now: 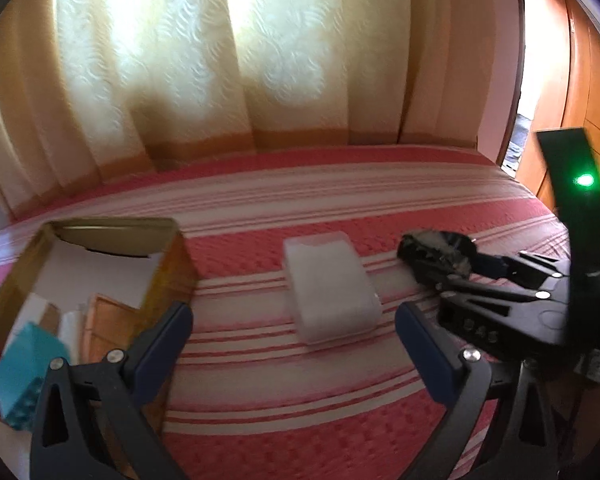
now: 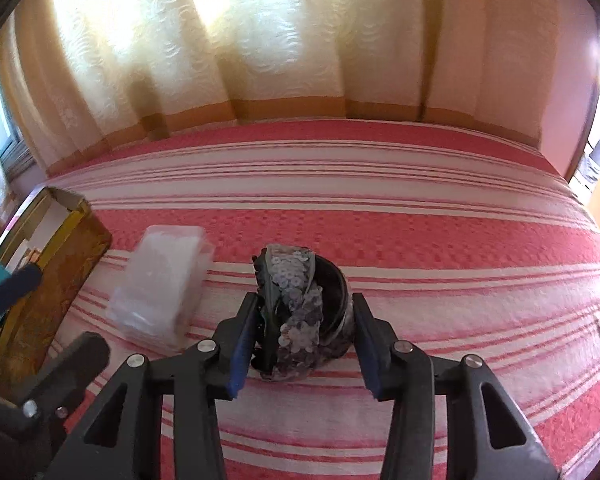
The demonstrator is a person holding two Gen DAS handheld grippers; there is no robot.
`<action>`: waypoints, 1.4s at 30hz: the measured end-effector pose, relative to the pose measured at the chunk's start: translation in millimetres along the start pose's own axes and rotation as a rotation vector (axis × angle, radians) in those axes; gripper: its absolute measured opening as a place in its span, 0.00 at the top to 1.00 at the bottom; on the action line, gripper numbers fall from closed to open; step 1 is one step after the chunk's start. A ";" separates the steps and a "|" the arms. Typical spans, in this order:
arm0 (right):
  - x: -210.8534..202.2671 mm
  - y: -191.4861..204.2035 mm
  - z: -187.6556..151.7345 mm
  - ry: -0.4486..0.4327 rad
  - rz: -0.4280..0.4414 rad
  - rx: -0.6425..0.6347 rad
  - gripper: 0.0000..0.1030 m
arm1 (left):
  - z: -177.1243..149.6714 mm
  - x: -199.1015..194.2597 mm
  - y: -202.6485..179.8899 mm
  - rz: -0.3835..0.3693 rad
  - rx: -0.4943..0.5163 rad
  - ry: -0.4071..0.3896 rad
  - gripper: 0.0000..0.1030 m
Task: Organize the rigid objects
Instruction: 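Grasp the clear plastic box with the left tool, then carry the clear box and patterned pouch with both tools toward the tin tray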
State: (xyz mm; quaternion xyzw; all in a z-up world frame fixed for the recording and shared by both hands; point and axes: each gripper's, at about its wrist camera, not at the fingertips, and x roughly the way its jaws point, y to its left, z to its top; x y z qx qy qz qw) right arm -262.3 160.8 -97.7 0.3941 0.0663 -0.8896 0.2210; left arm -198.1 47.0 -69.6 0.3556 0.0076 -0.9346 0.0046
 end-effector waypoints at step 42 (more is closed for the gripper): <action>-44.2 -26.2 -8.0 -0.166 0.040 0.081 0.54 | 4.8 1.6 -11.4 -0.024 0.032 -0.030 0.47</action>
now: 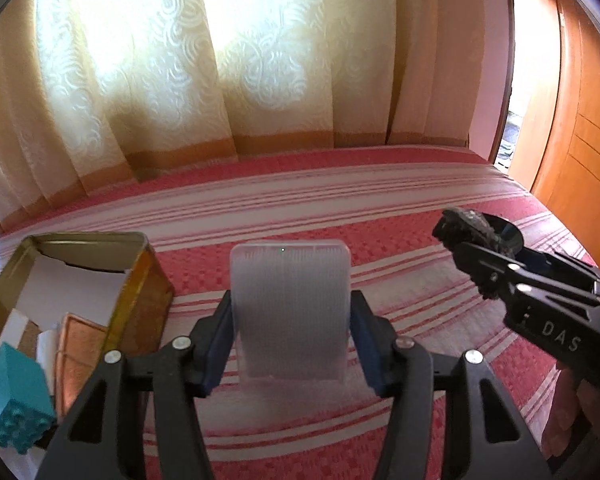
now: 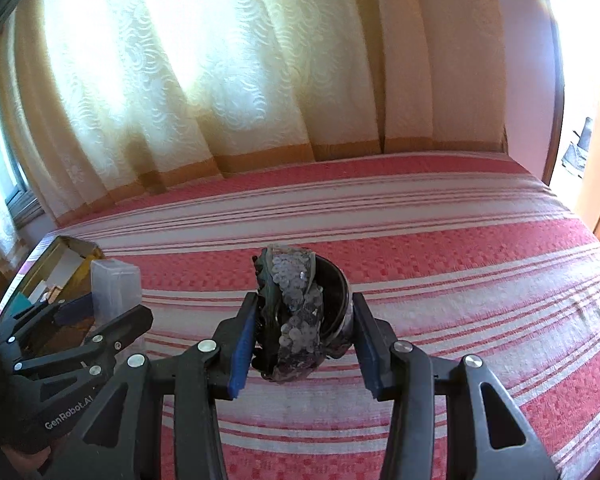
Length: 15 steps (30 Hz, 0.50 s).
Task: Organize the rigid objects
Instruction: 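Carry the clear box and patterned pouch with both tools toward the tin tray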
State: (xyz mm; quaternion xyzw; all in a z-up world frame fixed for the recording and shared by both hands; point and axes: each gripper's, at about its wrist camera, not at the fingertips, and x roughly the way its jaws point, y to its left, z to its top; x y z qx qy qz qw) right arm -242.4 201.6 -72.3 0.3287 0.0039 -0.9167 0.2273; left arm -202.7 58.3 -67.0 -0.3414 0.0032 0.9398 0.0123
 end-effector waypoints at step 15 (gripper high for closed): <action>-23.7 30.1 -7.4 -0.108 0.033 -0.057 0.54 | -12.6 -34.3 9.3 0.030 -0.012 -0.119 0.47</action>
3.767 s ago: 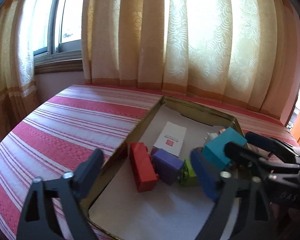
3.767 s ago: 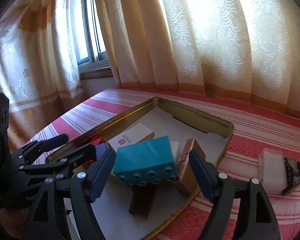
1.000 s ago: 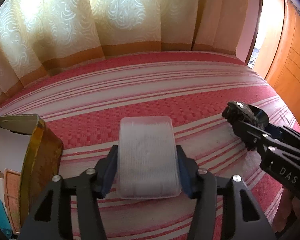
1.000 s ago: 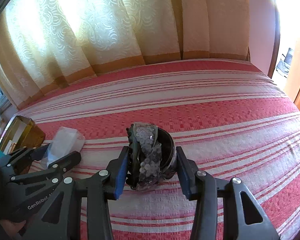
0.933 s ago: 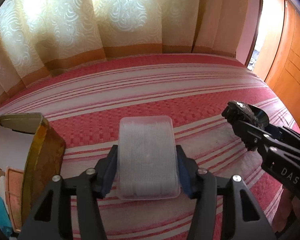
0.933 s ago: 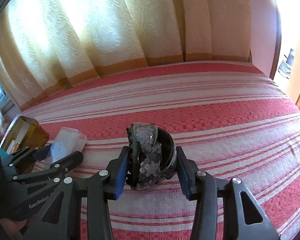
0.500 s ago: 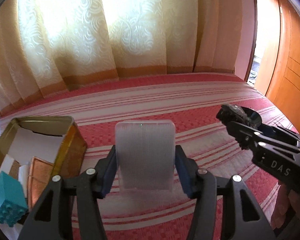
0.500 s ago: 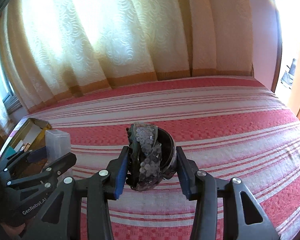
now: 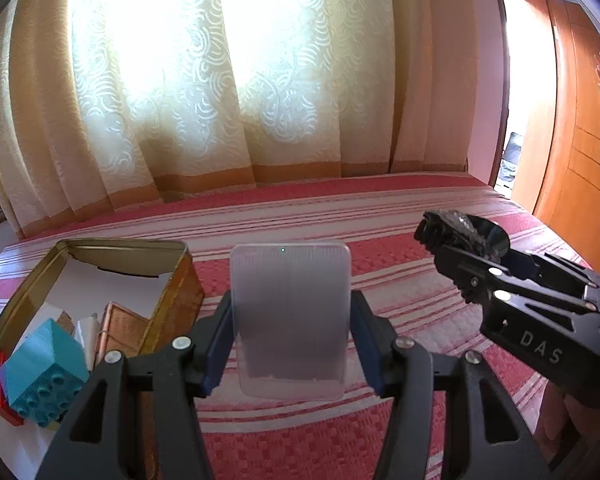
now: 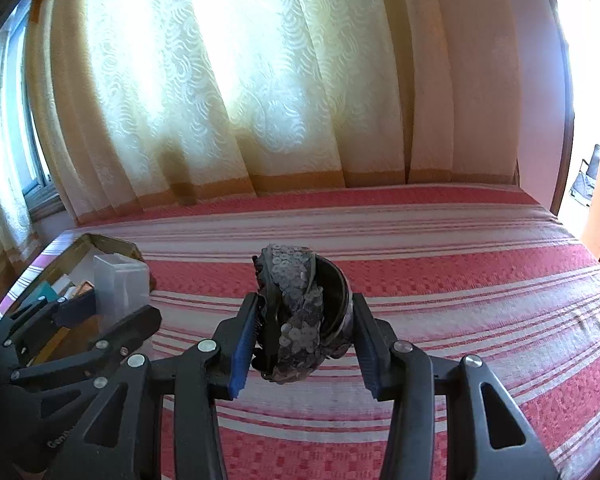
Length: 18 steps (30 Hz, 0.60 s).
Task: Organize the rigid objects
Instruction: 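Carry the clear box and patterned pouch with both tools toward the tin tray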
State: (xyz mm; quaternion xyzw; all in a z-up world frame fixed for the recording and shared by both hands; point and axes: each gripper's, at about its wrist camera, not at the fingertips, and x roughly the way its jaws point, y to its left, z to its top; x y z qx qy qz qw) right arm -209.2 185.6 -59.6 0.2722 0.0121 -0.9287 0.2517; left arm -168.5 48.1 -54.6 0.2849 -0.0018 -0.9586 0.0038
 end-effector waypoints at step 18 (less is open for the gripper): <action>-29.4 10.4 -7.0 -0.151 -0.026 -0.038 0.54 | -9.5 -30.1 6.8 0.028 -0.009 -0.080 0.47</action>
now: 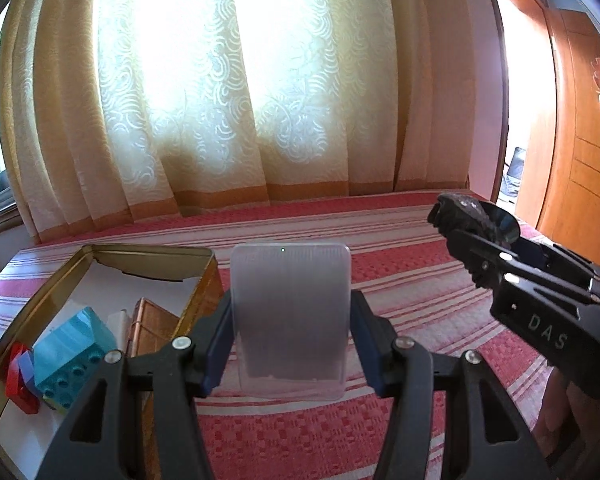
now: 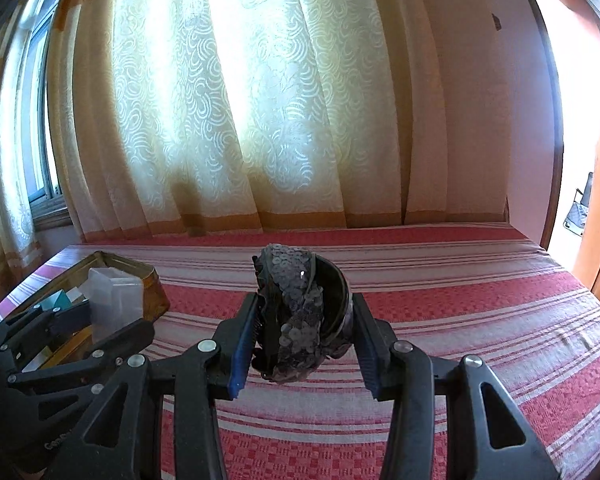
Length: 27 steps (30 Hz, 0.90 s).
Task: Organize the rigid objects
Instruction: 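Carry the clear box and patterned pouch with both tools toward the tin tray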
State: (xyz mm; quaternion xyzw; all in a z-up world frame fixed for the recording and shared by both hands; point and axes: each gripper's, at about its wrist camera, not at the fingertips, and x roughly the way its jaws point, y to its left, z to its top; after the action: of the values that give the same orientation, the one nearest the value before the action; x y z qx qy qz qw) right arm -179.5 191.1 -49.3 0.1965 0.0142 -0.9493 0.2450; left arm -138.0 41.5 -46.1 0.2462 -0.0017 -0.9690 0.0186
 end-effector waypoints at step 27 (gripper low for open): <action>-30.0 18.7 -6.4 -0.110 -0.053 -0.061 0.54 | -9.7 -31.3 8.5 -0.022 -0.004 -0.060 0.47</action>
State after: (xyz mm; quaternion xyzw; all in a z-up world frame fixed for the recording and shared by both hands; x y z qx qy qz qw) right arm -144.2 189.2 -42.5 0.1359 0.0345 -0.9640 0.2261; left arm -105.6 34.2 -39.5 0.2169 0.0022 -0.9762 0.0084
